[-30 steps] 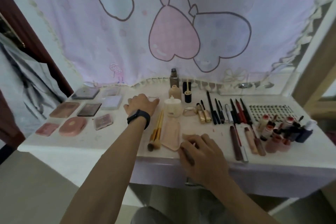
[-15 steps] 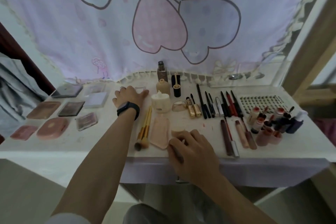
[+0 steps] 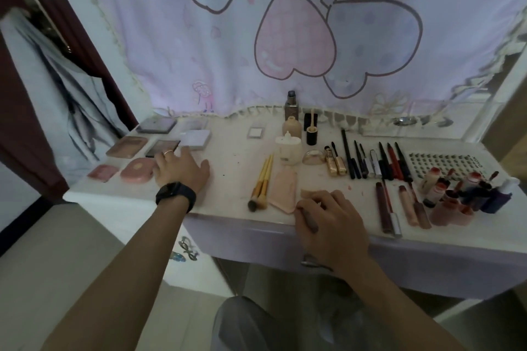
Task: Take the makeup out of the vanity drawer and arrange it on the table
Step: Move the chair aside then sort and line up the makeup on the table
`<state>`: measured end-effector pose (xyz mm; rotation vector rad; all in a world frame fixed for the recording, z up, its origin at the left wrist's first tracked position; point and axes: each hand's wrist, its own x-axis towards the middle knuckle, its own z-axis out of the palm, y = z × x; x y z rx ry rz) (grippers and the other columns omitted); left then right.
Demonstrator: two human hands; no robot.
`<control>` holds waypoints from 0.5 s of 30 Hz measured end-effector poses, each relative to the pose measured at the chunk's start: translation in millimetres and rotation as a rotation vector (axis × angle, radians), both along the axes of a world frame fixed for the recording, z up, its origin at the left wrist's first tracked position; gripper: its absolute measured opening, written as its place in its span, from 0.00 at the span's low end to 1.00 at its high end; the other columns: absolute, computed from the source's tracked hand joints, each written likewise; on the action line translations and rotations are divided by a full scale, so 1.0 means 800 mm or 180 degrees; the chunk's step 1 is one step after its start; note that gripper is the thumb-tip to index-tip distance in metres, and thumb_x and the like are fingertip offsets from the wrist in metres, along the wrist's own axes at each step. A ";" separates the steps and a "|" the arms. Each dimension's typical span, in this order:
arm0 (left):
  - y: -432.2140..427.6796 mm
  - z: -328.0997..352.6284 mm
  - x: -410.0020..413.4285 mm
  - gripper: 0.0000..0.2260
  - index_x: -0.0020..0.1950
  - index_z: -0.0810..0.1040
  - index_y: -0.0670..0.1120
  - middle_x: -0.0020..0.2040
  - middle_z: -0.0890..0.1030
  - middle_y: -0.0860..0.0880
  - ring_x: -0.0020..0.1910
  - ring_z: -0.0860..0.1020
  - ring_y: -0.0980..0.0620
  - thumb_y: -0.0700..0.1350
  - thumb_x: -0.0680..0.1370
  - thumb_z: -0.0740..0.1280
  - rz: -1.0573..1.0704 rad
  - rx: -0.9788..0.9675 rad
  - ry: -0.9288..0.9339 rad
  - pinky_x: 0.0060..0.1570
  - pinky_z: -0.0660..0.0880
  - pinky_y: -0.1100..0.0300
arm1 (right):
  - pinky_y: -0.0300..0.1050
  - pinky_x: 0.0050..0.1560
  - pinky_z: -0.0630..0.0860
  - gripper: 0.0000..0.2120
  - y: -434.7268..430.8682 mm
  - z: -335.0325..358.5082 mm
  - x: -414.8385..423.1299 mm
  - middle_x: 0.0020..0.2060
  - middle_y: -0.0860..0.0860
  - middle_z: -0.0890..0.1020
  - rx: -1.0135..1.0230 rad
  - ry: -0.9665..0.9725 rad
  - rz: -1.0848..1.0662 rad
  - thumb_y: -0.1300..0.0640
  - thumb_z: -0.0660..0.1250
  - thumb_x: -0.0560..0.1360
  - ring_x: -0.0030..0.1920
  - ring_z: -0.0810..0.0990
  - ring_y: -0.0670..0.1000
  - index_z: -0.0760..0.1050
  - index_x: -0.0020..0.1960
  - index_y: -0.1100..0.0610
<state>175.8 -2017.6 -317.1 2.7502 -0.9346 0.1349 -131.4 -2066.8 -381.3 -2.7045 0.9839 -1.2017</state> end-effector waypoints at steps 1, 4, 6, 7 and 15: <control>0.010 0.000 0.001 0.19 0.65 0.74 0.50 0.67 0.71 0.36 0.69 0.63 0.37 0.57 0.77 0.63 0.0051 0.0042 0.0107 0.64 0.64 0.44 | 0.48 0.39 0.74 0.07 0.000 0.000 0.000 0.46 0.50 0.81 -0.0016 0.0012 0.0011 0.50 0.68 0.76 0.44 0.74 0.52 0.80 0.48 0.53; 0.028 -0.006 0.001 0.12 0.57 0.77 0.54 0.61 0.75 0.37 0.66 0.67 0.37 0.56 0.78 0.61 0.0036 -0.0086 0.0383 0.61 0.66 0.46 | 0.48 0.40 0.75 0.07 0.000 -0.001 0.000 0.45 0.50 0.81 -0.0036 0.0031 0.0018 0.51 0.68 0.76 0.44 0.74 0.52 0.80 0.47 0.53; 0.034 -0.011 0.000 0.14 0.61 0.77 0.54 0.60 0.77 0.38 0.66 0.68 0.38 0.56 0.79 0.60 -0.0037 -0.0150 0.0361 0.63 0.66 0.48 | 0.48 0.40 0.75 0.07 0.000 -0.001 -0.001 0.46 0.50 0.81 -0.0028 0.0047 0.0013 0.50 0.67 0.77 0.45 0.74 0.52 0.80 0.48 0.53; 0.035 -0.013 0.000 0.15 0.62 0.77 0.53 0.59 0.79 0.38 0.64 0.70 0.38 0.56 0.80 0.60 -0.0105 -0.0143 0.0323 0.64 0.65 0.48 | 0.47 0.41 0.75 0.08 0.000 -0.001 -0.001 0.46 0.50 0.81 -0.0038 0.0061 0.0020 0.50 0.66 0.77 0.45 0.74 0.51 0.80 0.48 0.53; 0.084 -0.001 -0.042 0.23 0.65 0.77 0.52 0.56 0.82 0.49 0.54 0.80 0.50 0.62 0.75 0.70 -0.0652 -0.1336 0.1276 0.57 0.75 0.55 | 0.42 0.41 0.73 0.08 -0.001 -0.002 -0.004 0.47 0.48 0.81 -0.0042 0.0163 0.0006 0.48 0.65 0.77 0.44 0.73 0.49 0.79 0.48 0.51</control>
